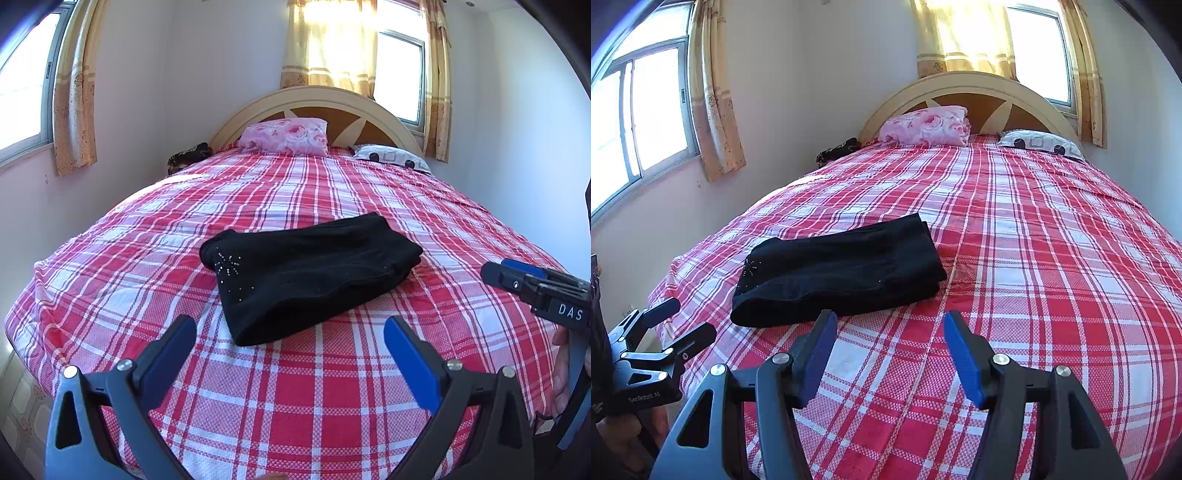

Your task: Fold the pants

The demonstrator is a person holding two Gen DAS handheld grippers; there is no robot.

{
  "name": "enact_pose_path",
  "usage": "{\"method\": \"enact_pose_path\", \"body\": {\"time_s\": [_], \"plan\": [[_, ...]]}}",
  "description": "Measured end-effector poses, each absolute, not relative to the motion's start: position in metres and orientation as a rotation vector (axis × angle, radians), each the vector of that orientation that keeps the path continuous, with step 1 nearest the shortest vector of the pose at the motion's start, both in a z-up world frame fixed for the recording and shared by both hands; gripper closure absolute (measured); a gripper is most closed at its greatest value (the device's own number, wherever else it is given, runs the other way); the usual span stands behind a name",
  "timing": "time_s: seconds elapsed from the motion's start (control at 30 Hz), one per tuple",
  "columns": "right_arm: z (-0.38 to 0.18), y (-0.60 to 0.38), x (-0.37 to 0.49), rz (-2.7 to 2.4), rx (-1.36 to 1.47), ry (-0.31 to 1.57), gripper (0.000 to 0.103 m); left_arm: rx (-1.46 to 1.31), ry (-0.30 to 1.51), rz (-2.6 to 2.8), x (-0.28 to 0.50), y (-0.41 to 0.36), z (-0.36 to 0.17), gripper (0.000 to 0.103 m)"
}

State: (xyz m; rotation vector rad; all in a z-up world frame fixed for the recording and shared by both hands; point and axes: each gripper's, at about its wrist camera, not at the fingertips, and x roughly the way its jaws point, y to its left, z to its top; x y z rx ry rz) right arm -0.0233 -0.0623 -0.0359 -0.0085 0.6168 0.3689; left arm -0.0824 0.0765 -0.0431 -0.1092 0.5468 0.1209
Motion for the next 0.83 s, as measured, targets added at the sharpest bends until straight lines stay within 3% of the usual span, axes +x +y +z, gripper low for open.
{"method": "enact_pose_path", "body": {"time_s": [0.83], "plan": [[-0.03, -0.071, -0.039, 0.366, -0.023, 0.594, 0.041, -0.068, 0.538, 0.141, -0.078, 0.061, -0.032, 0.0]]}}
